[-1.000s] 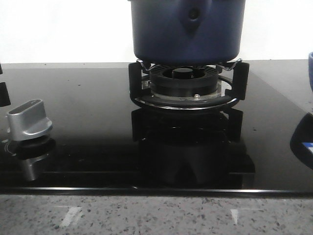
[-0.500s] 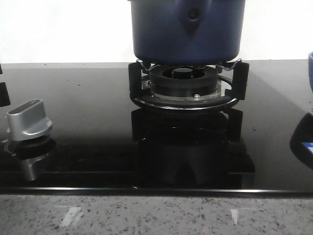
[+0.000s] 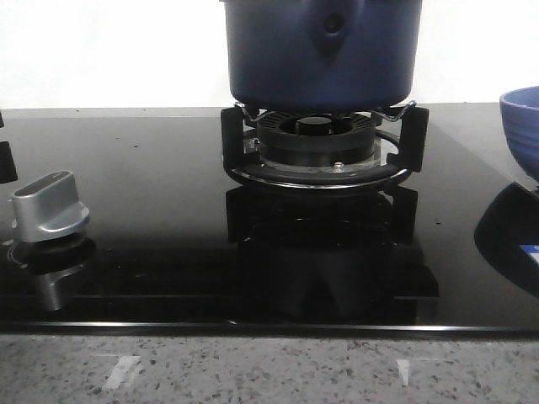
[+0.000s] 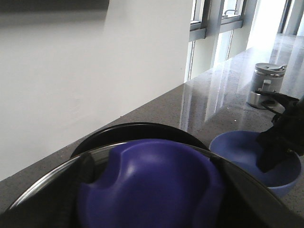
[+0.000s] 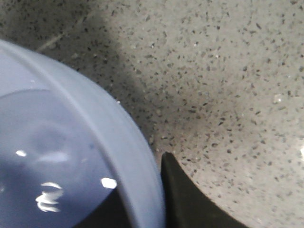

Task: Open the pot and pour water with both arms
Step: 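Lift the blue bowl with the right gripper toward the open pot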

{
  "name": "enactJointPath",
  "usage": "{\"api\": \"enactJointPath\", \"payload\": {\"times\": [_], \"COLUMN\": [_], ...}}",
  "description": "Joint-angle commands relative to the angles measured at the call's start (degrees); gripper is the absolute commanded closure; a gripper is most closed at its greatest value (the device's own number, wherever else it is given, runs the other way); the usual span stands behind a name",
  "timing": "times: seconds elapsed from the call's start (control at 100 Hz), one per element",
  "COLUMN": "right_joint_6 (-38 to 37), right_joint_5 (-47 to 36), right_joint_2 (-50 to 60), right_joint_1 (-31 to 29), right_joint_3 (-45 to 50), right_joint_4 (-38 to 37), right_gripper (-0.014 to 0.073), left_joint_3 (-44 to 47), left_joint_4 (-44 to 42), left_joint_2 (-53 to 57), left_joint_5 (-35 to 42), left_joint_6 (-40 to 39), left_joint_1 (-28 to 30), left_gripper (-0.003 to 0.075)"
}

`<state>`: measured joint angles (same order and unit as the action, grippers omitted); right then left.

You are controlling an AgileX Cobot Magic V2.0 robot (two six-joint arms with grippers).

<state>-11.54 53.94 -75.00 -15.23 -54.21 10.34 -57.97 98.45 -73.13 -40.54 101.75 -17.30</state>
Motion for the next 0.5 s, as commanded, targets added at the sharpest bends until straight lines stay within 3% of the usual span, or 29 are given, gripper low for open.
{"api": "enactJointPath", "payload": {"times": [0.0,0.49], "right_joint_6": [2.1,4.5], "right_joint_5": [2.4,11.4], "right_joint_2": [1.0,0.9], "right_joint_1": [-0.1,0.0], "right_joint_3": [-3.5,-27.9], "right_joint_4": [-1.5,3.4], "right_gripper": [0.0662,0.0662], "left_joint_3": [-1.9,-1.9], "left_joint_4": [4.9,5.9], "left_joint_2": [2.3,2.3], "left_joint_5": [-2.4,-2.2], "left_joint_6": [0.1,0.2], "left_joint_1": [0.2,0.2], "left_gripper": [0.0447,0.0447]}}
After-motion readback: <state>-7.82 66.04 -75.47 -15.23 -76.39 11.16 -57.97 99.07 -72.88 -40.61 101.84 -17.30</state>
